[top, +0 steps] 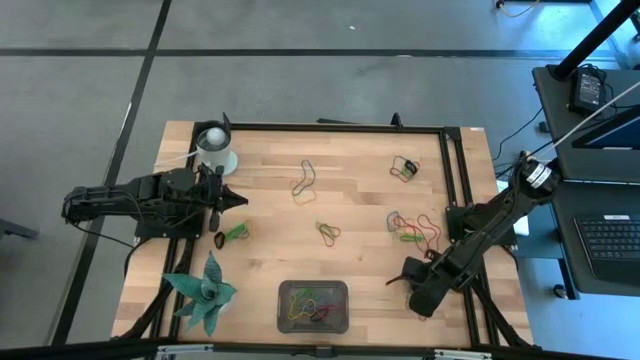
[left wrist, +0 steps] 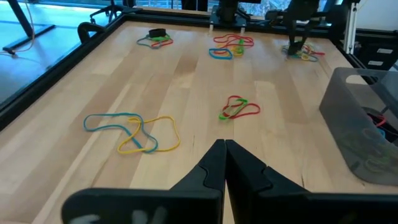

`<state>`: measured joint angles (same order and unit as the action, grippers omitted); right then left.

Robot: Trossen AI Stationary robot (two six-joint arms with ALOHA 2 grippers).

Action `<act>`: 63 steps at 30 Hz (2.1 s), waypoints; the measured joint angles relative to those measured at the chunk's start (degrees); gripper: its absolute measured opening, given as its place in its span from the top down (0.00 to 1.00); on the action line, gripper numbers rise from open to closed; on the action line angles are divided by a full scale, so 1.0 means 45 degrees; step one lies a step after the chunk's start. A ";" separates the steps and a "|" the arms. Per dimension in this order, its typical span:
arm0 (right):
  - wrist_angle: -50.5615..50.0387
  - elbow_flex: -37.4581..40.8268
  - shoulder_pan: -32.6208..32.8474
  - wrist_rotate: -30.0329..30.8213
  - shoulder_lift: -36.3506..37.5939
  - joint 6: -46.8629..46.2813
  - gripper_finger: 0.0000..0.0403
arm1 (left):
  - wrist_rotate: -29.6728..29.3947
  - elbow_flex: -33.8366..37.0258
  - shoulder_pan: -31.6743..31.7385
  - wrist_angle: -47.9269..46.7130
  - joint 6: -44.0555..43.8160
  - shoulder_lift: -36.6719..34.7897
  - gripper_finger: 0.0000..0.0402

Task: Pick and place rubber bands into bin
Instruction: Put the black rubber band into the black bin

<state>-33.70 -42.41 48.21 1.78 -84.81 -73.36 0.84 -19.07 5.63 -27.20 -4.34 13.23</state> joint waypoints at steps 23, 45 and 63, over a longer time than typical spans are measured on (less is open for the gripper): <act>-0.4668 -0.3921 0.0000 0.1725 -0.0214 -0.0426 0.99 | 0.0047 0.0000 0.0000 -0.0001 0.0139 0.0000 0.99; -0.6211 -0.6110 0.0361 0.7978 -0.0444 -0.4720 1.00 | 0.0504 0.0000 -0.0004 0.0006 0.0136 -0.0005 0.99; -0.2189 -0.6086 0.0943 0.9132 -0.2366 -0.4872 1.00 | 0.0500 0.0000 -0.0004 0.0015 0.0136 0.0000 0.99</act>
<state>-43.55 -69.80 52.45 42.87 -95.46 -95.29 3.09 -19.07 5.61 -27.14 -3.73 13.23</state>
